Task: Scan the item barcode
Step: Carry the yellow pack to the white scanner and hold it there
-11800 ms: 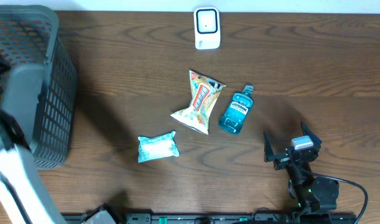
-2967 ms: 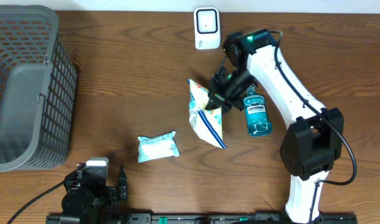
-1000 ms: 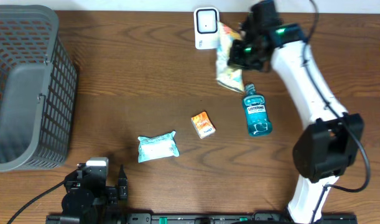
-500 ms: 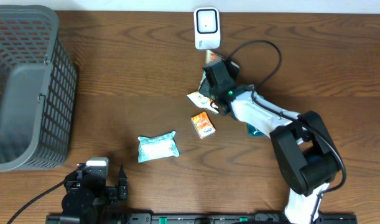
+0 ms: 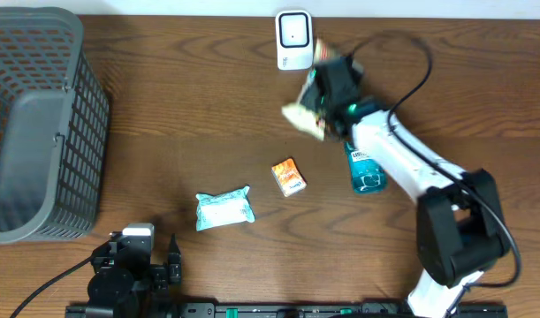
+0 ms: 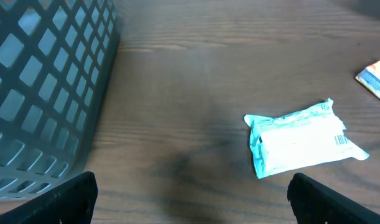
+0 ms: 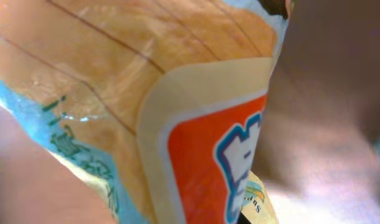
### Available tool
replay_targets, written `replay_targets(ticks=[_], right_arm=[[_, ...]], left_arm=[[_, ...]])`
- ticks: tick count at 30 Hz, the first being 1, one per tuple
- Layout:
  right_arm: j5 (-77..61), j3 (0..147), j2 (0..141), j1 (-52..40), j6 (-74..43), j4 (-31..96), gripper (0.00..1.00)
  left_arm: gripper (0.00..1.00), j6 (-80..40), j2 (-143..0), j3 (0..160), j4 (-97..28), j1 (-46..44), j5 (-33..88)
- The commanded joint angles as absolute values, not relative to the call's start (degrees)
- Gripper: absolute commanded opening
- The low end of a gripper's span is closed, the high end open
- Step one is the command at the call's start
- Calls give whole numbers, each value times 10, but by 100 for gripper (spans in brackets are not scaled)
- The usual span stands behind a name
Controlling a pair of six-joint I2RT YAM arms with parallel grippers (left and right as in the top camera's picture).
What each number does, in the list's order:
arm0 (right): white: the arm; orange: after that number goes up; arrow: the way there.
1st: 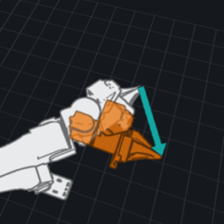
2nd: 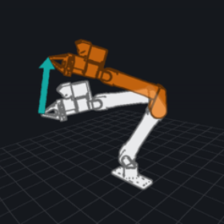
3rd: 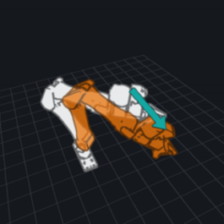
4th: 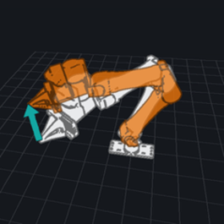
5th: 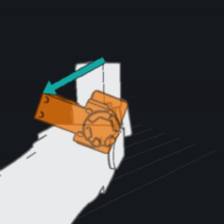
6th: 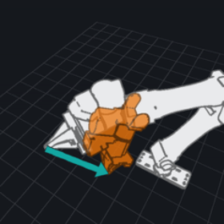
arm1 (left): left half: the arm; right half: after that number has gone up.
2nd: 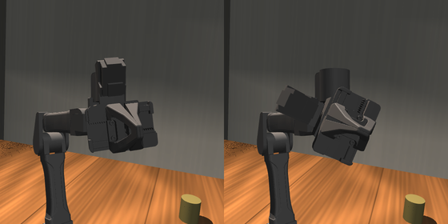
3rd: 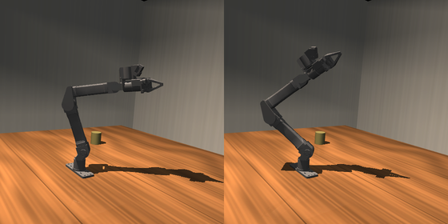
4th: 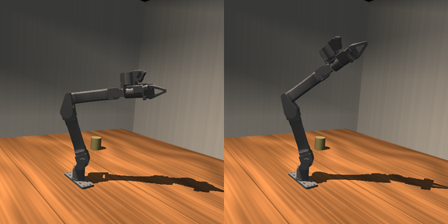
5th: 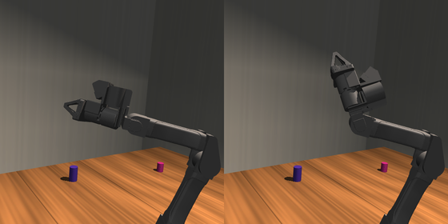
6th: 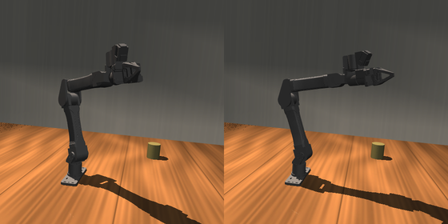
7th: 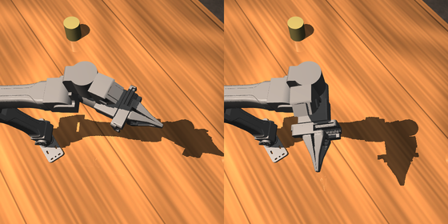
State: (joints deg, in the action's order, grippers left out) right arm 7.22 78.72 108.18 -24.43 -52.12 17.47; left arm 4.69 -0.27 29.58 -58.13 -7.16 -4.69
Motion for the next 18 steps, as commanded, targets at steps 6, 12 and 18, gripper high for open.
replay_targets(ticks=[6,12,18], right_arm=[[173,844,1087,-243,-486,-4,2],[193,848,1195,-250,-486,-223,1],[180,954,1308,-251,-486,-248,1]], left_arm=[[98,46,-3,294,-582,-70,-52],[98,46,-3,294,-582,-70,-52],[98,46,-3,294,-582,-70,-52]])
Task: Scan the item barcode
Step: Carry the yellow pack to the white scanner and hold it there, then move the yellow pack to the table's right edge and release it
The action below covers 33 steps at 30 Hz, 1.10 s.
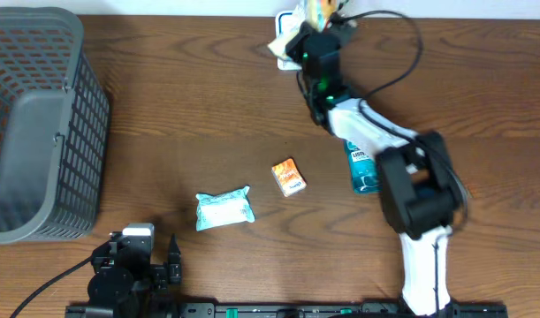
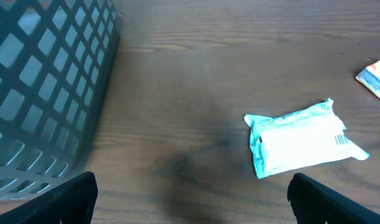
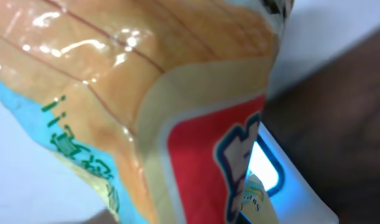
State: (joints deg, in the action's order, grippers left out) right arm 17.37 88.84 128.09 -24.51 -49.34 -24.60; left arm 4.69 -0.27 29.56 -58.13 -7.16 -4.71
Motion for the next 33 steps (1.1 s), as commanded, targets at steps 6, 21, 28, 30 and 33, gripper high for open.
replay_targets(ticks=[6,21,28,30,33], right_arm=[[180,1129,1397,-258,-473,-156,1],[220,1222,1446,-239,-463,-58,4],[220,1239,1443,-229,-411,-48,2],[225,1264,1428,-222,-379,6,1],[283,1291,1394,-208,-350,110,1]], left_arm=[[98,46,-3,294,-582,-70,-52],[98,46,-3,294,-582,-70,-52],[98,46,-3,294,-582,-70,-52],[98,46,-3,294,-582,-70,-52],[98,46,-3,294,-582,-70,-52]])
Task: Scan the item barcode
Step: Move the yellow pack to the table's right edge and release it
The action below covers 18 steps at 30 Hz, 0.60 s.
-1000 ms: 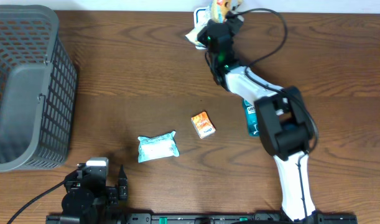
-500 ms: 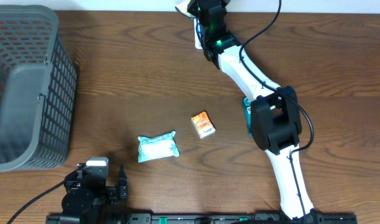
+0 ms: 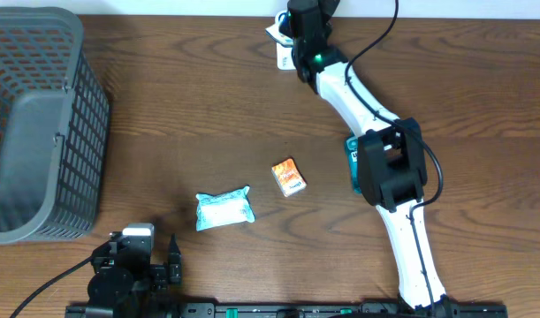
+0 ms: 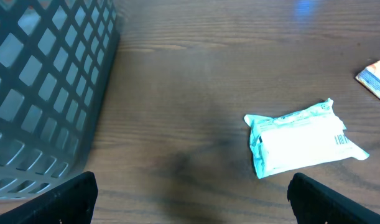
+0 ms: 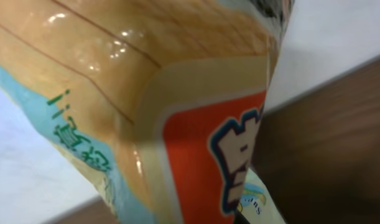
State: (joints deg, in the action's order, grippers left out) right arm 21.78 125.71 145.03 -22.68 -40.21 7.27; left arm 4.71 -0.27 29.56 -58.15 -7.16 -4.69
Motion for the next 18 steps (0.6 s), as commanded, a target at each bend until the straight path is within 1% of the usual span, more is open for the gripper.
replay_targets(ticks=[1,6,8,10,13,18], right_arm=[[316,1296,1380,-201,-350,146,1],[484,1297,1316,-128,-350,338,1],[510,1297,1311,-85,-351,411,1],[508,1296,1312,-32,-353,500,1],[496,1286,1314,47,-408,618,1],[401,1252,1314,179,-419,696,1]], left_arm=[[98,46,-3,294,-582,-70,-52],[98,46,-3,294,-582,-70,-52],[98,46,-3,294,-582,-70,-52],[98,46,-3,294,-582,-70,-52],[98,46,-3,294,-582,-70,-52],[98,46,-3,294,-582,-70,-52]])
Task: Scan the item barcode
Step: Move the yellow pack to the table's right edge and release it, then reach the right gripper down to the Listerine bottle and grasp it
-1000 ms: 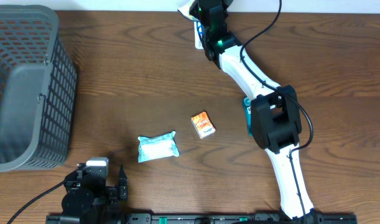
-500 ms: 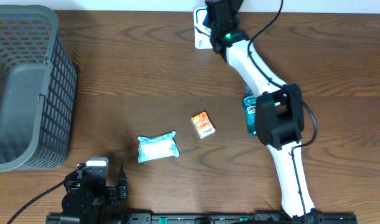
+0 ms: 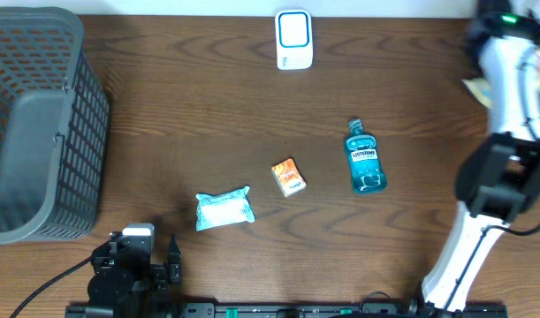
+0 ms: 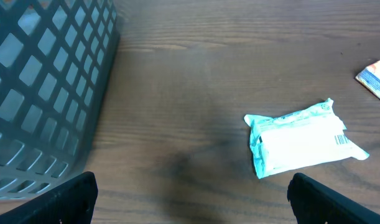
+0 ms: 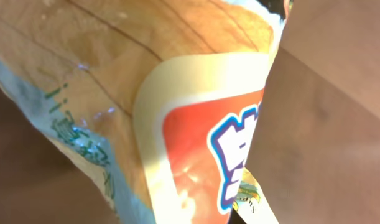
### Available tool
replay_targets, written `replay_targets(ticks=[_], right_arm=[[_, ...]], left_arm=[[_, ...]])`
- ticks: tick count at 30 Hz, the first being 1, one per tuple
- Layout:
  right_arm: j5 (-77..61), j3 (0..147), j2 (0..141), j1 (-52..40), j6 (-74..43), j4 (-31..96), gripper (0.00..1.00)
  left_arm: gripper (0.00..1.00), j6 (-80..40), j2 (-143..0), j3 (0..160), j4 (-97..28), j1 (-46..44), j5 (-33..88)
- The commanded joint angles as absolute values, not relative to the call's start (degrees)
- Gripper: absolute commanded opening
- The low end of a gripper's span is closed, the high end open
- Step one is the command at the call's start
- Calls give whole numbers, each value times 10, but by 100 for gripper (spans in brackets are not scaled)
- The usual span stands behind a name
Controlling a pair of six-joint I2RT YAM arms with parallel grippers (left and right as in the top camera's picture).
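The white barcode scanner point(image 3: 293, 39) stands at the back middle of the table. My right gripper point(image 3: 480, 71) is at the far right back, well away from the scanner, shut on a snack bag point(image 3: 475, 87). The orange, cream and blue bag point(image 5: 177, 106) fills the right wrist view and hides the fingers. At the front left, my left gripper point(image 4: 193, 205) stands open and empty, low over the wood. A teal wipes pack point(image 4: 301, 140) lies just beyond it.
A grey mesh basket point(image 3: 31, 124) fills the left side. The wipes pack point(image 3: 224, 210), a small orange box point(image 3: 288, 177) and a blue mouthwash bottle point(image 3: 366, 159) lie in the middle. The right arm runs along the table's right edge.
My right gripper, with the snack bag in it, was at the scanner at the back middle and is now at the far right back. The left arm has not moved.
My right gripper held the snack bag just in front of the scanner. Then the bag was up against the scanner, whose window glowed in the wrist view, and it stayed there. Now the bag is held far to the right. The left gripper stayed open throughout.
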State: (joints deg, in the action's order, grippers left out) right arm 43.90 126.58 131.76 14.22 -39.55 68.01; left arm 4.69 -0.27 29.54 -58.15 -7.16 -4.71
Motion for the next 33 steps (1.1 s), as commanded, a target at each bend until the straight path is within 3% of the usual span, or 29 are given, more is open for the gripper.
replay_targets(ticks=[1,4,5,6,7,10,11,16,20,33], right_arm=[[378,1247,1314,199,-419,704,1],[315,1230,1314,254,-417,710,1],[294,1228,1314,269,-416,710,7],[271,1228,1314,283,-411,710,21],[243,1228,1313,295,-403,709,56],[125,1249,1301,327,-358,710,96],[83,1256,1296,334,-344,710,99],[-168,1275,1246,347,-294,735,99],[-265,1275,1221,320,-286,792,99],[-97,1275,1099,56,-216,927,97]], left_arm=[[98,46,-3,294,-582,-70,-52],[98,46,-3,294,-582,-70,-52],[98,46,-3,294,-582,-70,-52],[98,46,-3,294,-582,-70,-52],[98,46,-3,294,-582,-70,-52],[98,46,-3,294,-582,-70,-52],[98,46,-3,294,-582,-70,-52],[98,46,-3,294,-582,-70,-52],[98,46,-3,294,-582,-70,-52],[98,46,-3,294,-582,-70,-52]])
